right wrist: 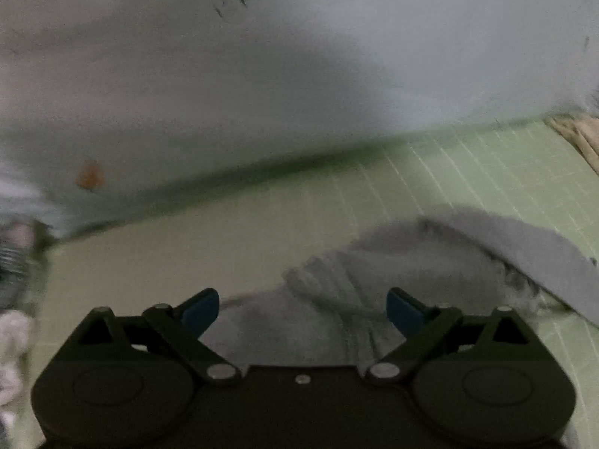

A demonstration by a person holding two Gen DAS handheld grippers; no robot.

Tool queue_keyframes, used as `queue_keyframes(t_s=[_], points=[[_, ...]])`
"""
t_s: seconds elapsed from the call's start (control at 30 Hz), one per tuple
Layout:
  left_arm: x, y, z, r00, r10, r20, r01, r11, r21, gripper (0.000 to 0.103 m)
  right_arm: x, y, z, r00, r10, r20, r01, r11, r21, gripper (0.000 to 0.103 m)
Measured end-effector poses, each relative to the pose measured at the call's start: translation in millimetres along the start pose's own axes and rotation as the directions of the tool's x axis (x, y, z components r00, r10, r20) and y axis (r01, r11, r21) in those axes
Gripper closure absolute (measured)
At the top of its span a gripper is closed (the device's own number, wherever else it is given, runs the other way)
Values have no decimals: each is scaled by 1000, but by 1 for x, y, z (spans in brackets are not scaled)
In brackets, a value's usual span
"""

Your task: Fold clothes

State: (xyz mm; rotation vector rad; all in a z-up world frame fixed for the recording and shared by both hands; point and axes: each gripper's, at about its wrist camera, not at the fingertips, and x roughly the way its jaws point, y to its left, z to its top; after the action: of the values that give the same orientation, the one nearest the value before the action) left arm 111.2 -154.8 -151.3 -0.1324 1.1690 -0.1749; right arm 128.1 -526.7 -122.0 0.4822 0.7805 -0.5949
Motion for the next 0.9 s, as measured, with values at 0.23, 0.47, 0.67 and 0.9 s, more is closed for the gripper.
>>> queue_keyframes(t_s=[0.23, 0.47, 0.67, 0.9], points=[[-12, -3, -9, 1000, 15, 19, -15, 1000, -13, 36, -7, -36, -29, 997, 79, -20, -79, 997, 18, 85], [-30, -31, -21, 999, -8, 40, 6, 998, 66, 36, -109, -117, -60, 989, 119, 85, -121, 993, 12, 88], [-25, -69, -36, 999, -37, 4, 35, 986, 164, 36, -115, -203, -121, 999, -45, -12, 45, 998, 36, 87], [-20, -114, -44, 996, -85, -23, 88, 954, 287, 36, -105, -205, -137, 997, -69, 33, 69, 997, -27, 65]])
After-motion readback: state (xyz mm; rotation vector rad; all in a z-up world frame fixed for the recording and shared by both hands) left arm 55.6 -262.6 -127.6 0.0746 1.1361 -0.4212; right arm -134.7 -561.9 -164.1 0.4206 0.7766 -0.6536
